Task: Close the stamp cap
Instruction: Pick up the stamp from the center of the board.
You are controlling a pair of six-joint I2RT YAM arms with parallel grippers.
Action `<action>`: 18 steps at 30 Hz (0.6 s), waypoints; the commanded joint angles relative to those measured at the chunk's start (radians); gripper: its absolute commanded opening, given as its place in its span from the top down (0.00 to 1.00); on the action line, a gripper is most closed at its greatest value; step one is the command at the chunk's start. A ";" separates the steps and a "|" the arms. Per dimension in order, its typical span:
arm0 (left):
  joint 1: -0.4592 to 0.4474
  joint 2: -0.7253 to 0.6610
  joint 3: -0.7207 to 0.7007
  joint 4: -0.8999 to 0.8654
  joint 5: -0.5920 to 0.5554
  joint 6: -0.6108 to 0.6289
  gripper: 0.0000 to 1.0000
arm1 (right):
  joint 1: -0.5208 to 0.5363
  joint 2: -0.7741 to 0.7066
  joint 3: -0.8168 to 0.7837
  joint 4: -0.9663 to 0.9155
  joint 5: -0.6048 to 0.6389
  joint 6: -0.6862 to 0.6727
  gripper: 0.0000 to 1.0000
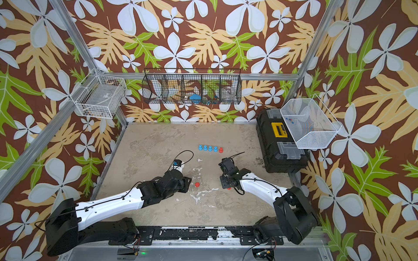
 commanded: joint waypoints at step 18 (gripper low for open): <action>0.021 -0.037 -0.039 -0.023 -0.011 0.003 0.58 | 0.001 0.020 -0.023 0.040 0.020 0.012 0.73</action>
